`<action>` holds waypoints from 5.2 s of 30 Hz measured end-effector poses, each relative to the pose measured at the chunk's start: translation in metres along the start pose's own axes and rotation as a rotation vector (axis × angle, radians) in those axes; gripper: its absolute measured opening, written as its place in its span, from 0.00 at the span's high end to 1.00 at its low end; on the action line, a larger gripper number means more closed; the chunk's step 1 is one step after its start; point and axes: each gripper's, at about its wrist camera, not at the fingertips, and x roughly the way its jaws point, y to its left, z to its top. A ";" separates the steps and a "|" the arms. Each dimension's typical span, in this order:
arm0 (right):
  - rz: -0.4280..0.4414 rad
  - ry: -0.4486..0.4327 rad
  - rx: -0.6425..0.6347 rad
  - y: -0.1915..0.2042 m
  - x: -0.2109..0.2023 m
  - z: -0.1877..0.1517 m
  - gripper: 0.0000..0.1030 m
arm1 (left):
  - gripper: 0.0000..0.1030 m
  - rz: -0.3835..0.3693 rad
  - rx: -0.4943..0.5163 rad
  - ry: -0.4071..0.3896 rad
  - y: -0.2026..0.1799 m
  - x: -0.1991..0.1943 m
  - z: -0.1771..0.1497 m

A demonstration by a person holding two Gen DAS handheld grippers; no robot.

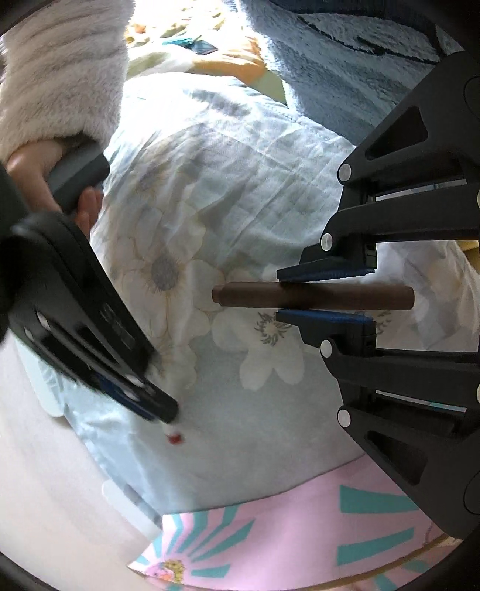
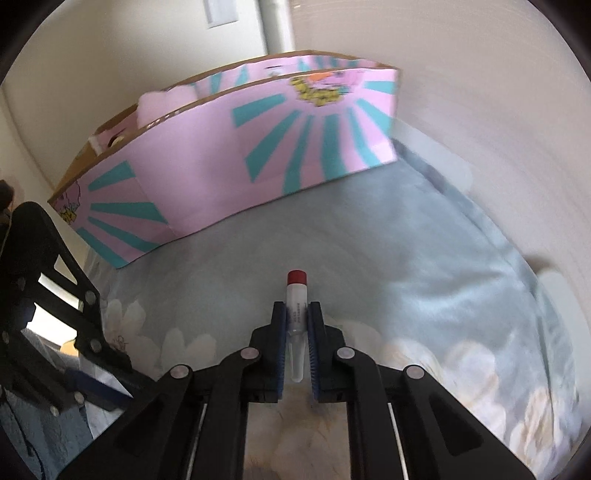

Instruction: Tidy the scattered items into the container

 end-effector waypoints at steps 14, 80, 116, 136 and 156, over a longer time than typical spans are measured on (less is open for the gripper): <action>-0.117 -0.154 0.321 -0.016 -0.086 0.000 0.90 | 0.88 0.045 -0.298 -0.112 0.047 -0.054 0.026; -0.116 -0.122 0.417 0.075 -0.079 0.178 0.42 | 0.02 0.444 -0.865 -0.186 0.193 -0.164 -0.030; -0.673 -0.051 0.898 0.076 -0.242 0.063 0.32 | 0.01 0.289 -0.597 -0.222 0.115 -0.185 0.071; -0.690 -0.105 0.951 0.095 -0.250 0.035 0.32 | 0.01 0.409 -0.624 -0.189 0.109 -0.176 0.059; -0.683 -0.086 0.921 0.103 -0.242 0.035 0.32 | 0.01 0.386 -0.672 -0.156 0.105 -0.170 0.052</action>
